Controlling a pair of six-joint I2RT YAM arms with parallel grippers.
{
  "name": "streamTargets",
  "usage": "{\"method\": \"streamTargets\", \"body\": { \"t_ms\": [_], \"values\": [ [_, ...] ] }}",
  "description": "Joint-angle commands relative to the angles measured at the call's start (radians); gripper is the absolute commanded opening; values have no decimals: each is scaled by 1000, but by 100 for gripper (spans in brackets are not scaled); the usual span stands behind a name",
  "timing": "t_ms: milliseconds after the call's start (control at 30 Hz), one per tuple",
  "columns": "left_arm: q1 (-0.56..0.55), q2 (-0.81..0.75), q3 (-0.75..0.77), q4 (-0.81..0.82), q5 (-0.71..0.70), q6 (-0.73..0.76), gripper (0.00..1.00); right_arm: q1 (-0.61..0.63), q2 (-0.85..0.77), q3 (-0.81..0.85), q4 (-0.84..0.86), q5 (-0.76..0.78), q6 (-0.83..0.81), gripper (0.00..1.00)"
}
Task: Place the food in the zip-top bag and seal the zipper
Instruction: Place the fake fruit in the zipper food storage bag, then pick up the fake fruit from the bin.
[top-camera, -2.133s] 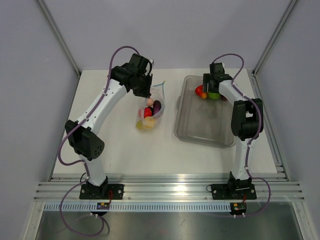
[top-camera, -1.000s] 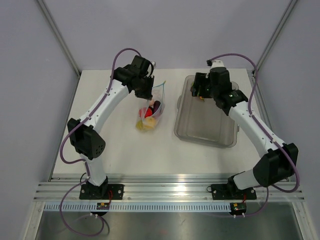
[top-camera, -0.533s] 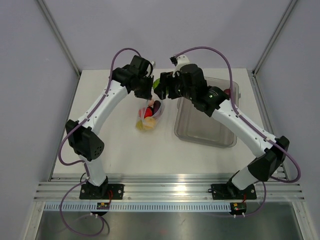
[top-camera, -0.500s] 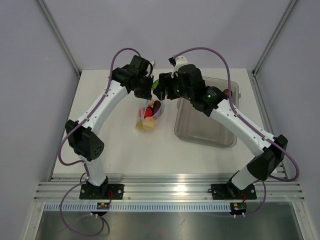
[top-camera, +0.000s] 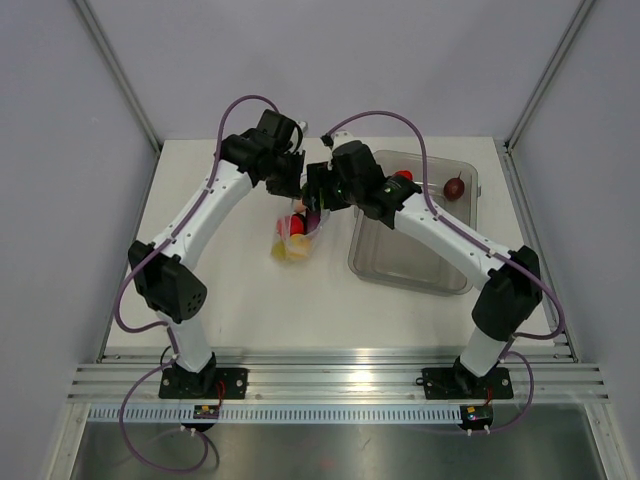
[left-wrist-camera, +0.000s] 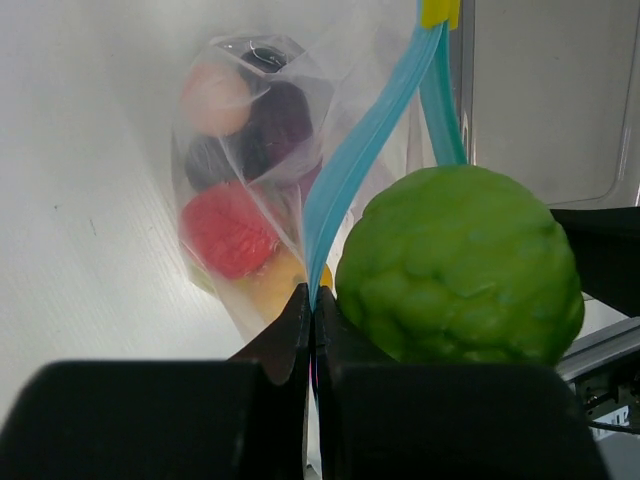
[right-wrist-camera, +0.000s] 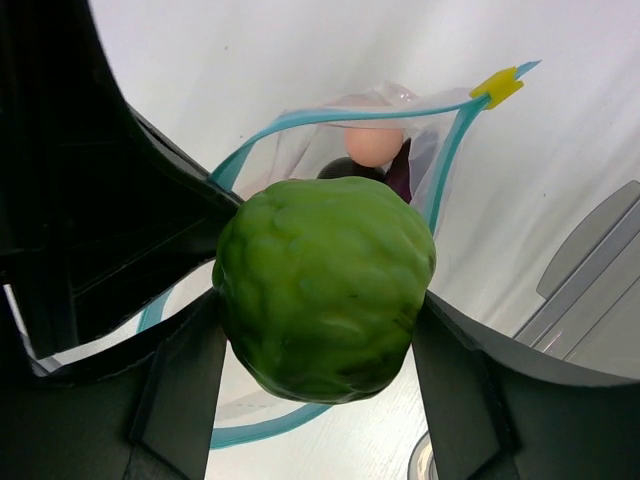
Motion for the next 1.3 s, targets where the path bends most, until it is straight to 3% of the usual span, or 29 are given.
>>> {"method": "streamTargets", "body": {
  "t_ms": [0,133,233,467,733,867,967,1067,1267],
  "values": [
    [-10,-73,19,23,52,9,0,6,8,-5,19,32,-2,56],
    [-9,-77,13,32,78,4,0,6,22,-1,-12,63,-19,60],
    [-9,-79,-1,43,100,-6,0,6,38,21,-33,43,-33,70],
    [-9,-85,-8,48,104,-6,0,6,34,25,-61,33,-39,83],
    [-7,-77,-11,52,104,-8,0,6,-17,13,-81,67,-45,91],
    [-6,-74,-13,52,101,-8,0,3,-107,-30,-64,226,-51,88],
    [-6,-73,-14,44,88,-8,0,-90,-179,-94,-35,250,-44,79],
    [-7,-73,-14,43,83,-8,0,-224,-219,-160,0,205,-41,79],
    [-6,-60,-5,51,91,-14,0,-405,-101,-188,82,192,-120,89]
  ]
}}
